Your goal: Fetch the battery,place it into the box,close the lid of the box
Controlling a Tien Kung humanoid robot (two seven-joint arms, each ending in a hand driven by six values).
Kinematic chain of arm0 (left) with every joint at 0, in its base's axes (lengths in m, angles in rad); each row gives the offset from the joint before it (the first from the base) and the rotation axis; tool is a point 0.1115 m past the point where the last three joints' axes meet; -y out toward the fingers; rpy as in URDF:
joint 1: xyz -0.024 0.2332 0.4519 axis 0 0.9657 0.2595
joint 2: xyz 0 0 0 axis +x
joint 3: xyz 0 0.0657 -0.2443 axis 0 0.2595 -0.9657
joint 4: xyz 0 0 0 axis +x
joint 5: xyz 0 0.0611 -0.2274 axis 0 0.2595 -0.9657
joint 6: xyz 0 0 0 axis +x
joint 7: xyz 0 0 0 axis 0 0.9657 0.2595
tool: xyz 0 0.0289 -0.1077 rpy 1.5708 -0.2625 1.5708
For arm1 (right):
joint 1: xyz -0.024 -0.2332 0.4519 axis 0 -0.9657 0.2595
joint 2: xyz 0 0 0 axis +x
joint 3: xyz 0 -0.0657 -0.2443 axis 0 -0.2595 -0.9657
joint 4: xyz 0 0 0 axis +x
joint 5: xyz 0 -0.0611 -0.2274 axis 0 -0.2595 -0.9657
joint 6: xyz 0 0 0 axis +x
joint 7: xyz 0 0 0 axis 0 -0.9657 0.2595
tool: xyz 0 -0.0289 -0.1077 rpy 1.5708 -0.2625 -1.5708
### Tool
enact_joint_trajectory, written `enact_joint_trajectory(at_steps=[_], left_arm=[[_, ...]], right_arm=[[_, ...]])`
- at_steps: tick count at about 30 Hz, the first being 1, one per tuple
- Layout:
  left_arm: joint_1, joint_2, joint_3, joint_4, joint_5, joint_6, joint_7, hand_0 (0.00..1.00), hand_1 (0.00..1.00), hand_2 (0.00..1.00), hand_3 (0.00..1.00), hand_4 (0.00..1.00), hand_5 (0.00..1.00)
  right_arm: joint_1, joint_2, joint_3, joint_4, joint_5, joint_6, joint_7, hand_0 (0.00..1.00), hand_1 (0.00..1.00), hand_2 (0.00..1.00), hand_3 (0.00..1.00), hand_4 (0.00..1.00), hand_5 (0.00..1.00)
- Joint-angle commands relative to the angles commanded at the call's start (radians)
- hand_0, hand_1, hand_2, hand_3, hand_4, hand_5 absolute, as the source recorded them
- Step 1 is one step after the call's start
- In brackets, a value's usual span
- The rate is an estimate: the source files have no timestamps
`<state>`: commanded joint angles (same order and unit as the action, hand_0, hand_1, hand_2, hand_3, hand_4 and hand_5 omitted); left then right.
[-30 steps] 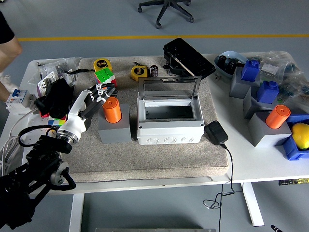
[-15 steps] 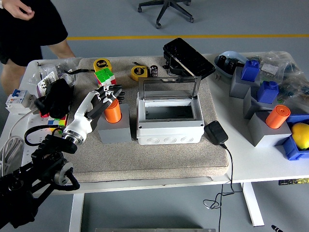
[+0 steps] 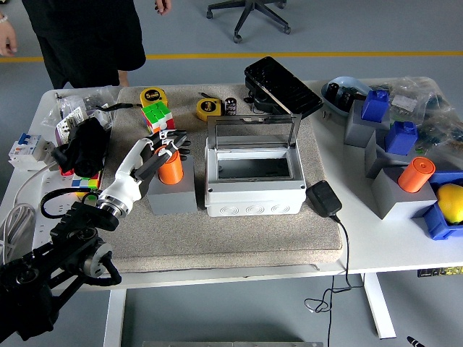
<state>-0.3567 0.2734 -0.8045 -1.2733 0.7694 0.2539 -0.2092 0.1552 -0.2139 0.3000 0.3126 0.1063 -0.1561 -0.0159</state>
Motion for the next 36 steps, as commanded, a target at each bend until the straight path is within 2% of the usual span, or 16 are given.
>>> enact_joint_trajectory(at_steps=[3,4,9,10,15,16,36], left_arm=[[-0.004,-0.002,0.007,0.004,-0.008,0.0,-0.002,0.542,0.578,0.588,0.638,0.998,0.598],[-0.006,-0.003,0.011,0.006,-0.013,0.001,-0.003,0.505,0.558,0.568,0.581,0.998,0.602],[-0.015,-0.011,0.025,0.019,-0.031,0.013,-0.02,0.505,0.558,0.568,0.581,0.998,0.602],[-0.018,-0.013,0.027,0.023,-0.034,0.014,-0.024,0.48,0.539,0.521,0.539,0.998,0.613],[-0.027,-0.021,0.033,0.036,-0.054,0.022,-0.041,0.48,0.539,0.521,0.539,0.998,0.613],[-0.027,-0.021,0.034,0.038,-0.058,0.023,-0.043,0.429,0.501,0.434,0.481,0.998,0.612],[-0.041,-0.027,0.049,0.06,-0.083,0.036,-0.06,0.378,0.478,0.401,0.454,0.998,0.615]], right_arm=[[0.001,0.0,0.0,0.0,0.001,0.0,0.0,0.579,0.639,0.661,0.577,0.939,0.499],[0.001,0.0,0.0,0.0,0.0,0.0,0.0,0.576,0.639,0.662,0.578,0.939,0.5],[0.001,-0.001,0.001,0.0,0.001,0.001,0.0,0.576,0.639,0.662,0.578,0.939,0.5],[0.001,-0.001,0.0,0.0,0.002,0.001,0.0,0.577,0.639,0.661,0.578,0.939,0.501],[0.001,-0.001,0.0,0.0,0.001,0.0,0.0,0.577,0.639,0.661,0.578,0.939,0.501],[0.0,-0.001,-0.001,0.0,0.002,0.001,0.0,0.576,0.639,0.662,0.577,0.939,0.501],[0.001,-0.002,0.005,0.001,0.002,0.001,0.001,0.579,0.638,0.662,0.577,0.939,0.501]])
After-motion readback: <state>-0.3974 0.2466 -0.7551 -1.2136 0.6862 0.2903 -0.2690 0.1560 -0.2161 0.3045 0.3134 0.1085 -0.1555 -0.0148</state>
